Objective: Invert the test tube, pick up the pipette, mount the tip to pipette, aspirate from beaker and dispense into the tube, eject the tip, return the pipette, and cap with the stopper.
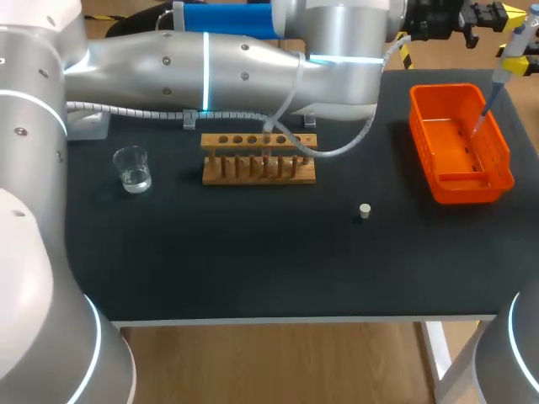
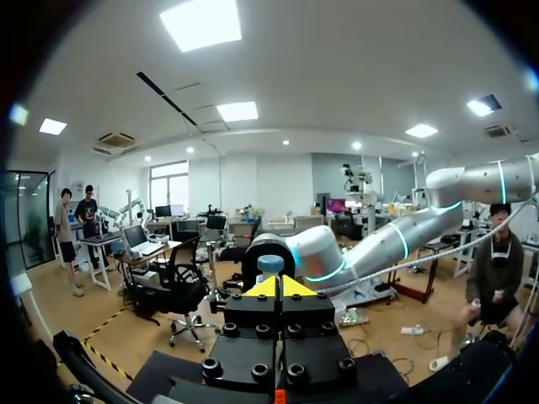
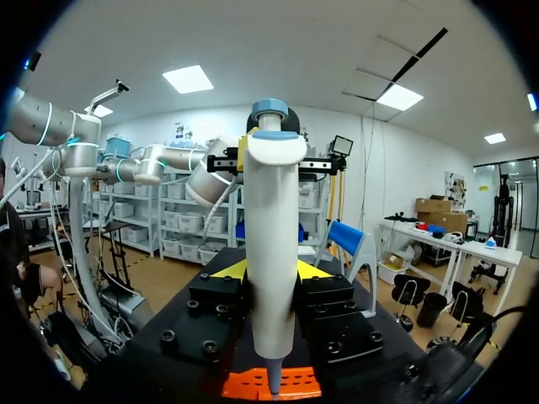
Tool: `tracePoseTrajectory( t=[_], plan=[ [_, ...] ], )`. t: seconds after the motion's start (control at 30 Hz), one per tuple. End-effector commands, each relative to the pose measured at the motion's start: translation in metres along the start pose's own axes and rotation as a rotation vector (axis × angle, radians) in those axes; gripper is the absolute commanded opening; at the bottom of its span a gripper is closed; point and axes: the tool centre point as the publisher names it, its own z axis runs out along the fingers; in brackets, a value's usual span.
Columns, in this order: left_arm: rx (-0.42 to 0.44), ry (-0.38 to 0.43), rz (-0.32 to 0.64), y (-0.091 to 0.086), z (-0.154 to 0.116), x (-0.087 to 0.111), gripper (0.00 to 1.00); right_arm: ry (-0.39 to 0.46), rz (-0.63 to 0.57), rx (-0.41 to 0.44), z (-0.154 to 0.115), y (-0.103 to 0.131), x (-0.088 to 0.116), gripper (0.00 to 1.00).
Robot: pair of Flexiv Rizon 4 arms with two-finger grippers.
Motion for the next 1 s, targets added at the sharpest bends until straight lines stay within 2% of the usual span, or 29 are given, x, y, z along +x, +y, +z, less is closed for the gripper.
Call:
tracePoseTrajectory(
  t=[0.03, 1.0],
  plan=[
    [-0.001, 0.006, -0.001, 0.0021, 0.003, -0.0028, 0.0, -0.001, 0.0, 0.003, 0.0001, 0.0017, 0.0007, 0.0],
    [-0.011, 0.042, -0.02, 0.012, 0.0084, -0.0009, 0.0, -0.001, 0.0, 0.003, 0.0001, 0.0017, 0.0007, 0.0]
  ],
)
